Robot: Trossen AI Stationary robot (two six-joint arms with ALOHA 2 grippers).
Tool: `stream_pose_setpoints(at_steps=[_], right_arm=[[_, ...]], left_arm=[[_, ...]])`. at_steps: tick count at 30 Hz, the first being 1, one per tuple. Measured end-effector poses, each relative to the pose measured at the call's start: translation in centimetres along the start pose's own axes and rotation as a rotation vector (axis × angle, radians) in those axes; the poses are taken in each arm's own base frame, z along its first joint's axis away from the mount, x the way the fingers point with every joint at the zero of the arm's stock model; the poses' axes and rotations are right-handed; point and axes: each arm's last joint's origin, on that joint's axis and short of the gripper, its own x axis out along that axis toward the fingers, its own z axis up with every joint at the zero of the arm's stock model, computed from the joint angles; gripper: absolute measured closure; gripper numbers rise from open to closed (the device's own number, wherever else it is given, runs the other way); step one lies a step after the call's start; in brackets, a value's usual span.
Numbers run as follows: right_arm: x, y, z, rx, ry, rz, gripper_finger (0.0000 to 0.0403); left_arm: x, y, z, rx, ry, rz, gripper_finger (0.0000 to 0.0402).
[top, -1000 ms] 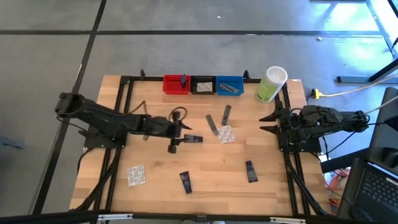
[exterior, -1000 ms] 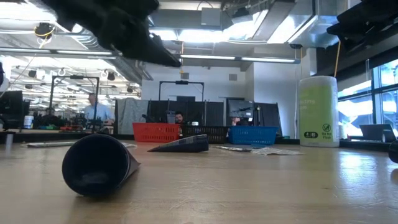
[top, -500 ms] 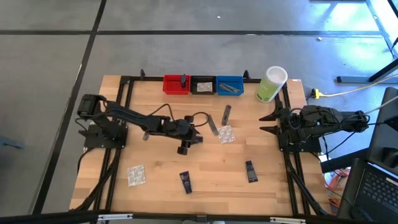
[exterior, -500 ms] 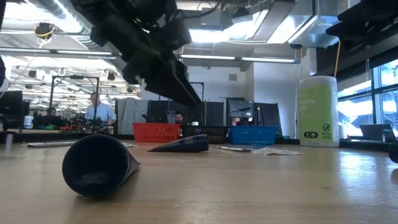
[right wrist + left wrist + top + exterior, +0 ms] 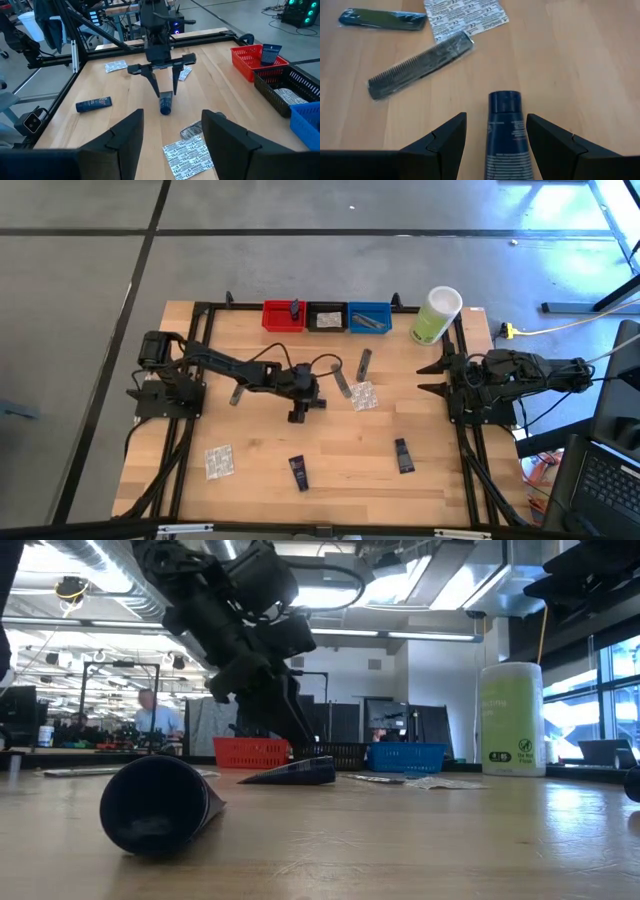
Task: Pick & Place Travel size toiletries
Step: Put the blue shave cream into the red bin
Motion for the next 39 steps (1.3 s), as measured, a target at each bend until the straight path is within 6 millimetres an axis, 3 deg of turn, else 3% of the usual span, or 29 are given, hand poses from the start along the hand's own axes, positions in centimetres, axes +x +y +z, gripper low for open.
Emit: stream_pose_setpoints(at_steps=[5,15,23,34,39], right_arm=[[0.0,0.0,0.0,0.0,0.0,0.0,0.0206],[0.0,0.0,0.0,0.0,0.0,0.0,0.0229],[0.0,0.0,0.0,0.0,0.0,0.0,0.0246],[0.0,0.0,0.0,0.0,0.0,0.001,0.0265],[0.0,-0.1,0.0,-0.014,-0.004,-0.022,0.0272]], left_arm=[[0.0,-0.2,0.0,-0.013,0.002,-0.025,0.0197],[2.5,-0.6,-1.8,-0.026,0.09,-0.016,0.0197],[3.2,-0.6,-2.1,-0.063,0.093,-0.037,0.0197],[3.1,-0.7,-2.1,-0.064,0.097,-0.042,0.0253],[3.1,-0.8,-2.1,-0.064,0.098,-0.055,0.0259]])
